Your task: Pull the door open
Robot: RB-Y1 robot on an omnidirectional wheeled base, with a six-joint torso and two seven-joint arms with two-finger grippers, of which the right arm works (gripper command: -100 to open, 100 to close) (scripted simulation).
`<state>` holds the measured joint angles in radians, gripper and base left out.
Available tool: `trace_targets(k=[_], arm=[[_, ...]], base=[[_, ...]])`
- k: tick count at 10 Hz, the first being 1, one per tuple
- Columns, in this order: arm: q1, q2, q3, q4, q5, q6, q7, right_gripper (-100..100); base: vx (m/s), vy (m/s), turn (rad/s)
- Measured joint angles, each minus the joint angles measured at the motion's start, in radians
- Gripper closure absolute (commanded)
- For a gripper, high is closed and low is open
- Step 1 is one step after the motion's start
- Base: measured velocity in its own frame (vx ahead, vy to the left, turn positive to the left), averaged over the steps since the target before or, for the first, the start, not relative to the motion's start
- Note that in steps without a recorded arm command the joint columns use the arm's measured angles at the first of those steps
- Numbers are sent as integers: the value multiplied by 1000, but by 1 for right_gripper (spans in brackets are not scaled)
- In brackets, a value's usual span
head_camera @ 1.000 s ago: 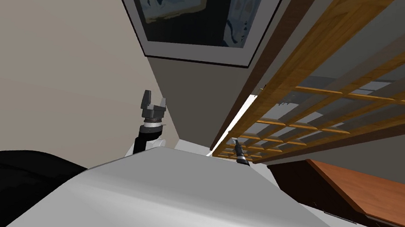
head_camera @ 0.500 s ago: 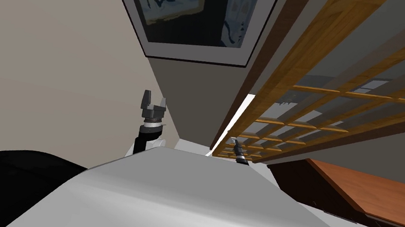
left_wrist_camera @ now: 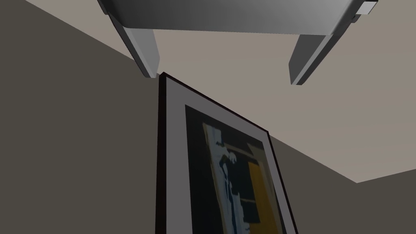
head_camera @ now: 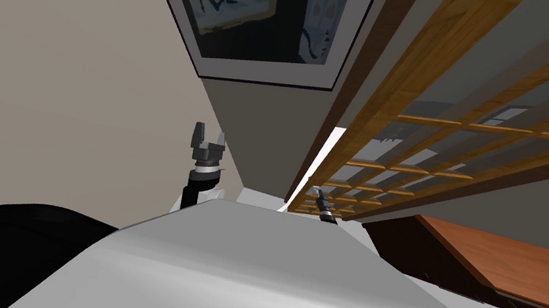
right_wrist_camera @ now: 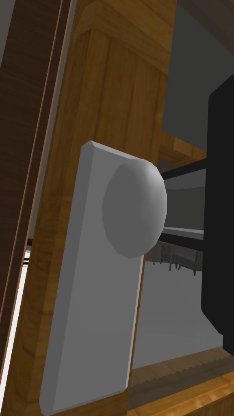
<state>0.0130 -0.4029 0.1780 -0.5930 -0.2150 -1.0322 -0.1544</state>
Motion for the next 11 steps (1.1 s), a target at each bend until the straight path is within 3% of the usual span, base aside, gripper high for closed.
trace_targets(k=[2,3,5,7,11], arm=[[14,-1,3,-37,-7,23,-15,100],[6,-4,13,-21,-15,14,-47,100],[35,-2,17,-87,-29,50,-81,100],[3,-1,33,-18,-36,15,-137,100],[-1,0,55,-25,-60,26,-235,100]], base=[[-23,-10,13],[-21,-23,-1],[-30,-18,20],[-21,-13,12],[-29,-17,8]])
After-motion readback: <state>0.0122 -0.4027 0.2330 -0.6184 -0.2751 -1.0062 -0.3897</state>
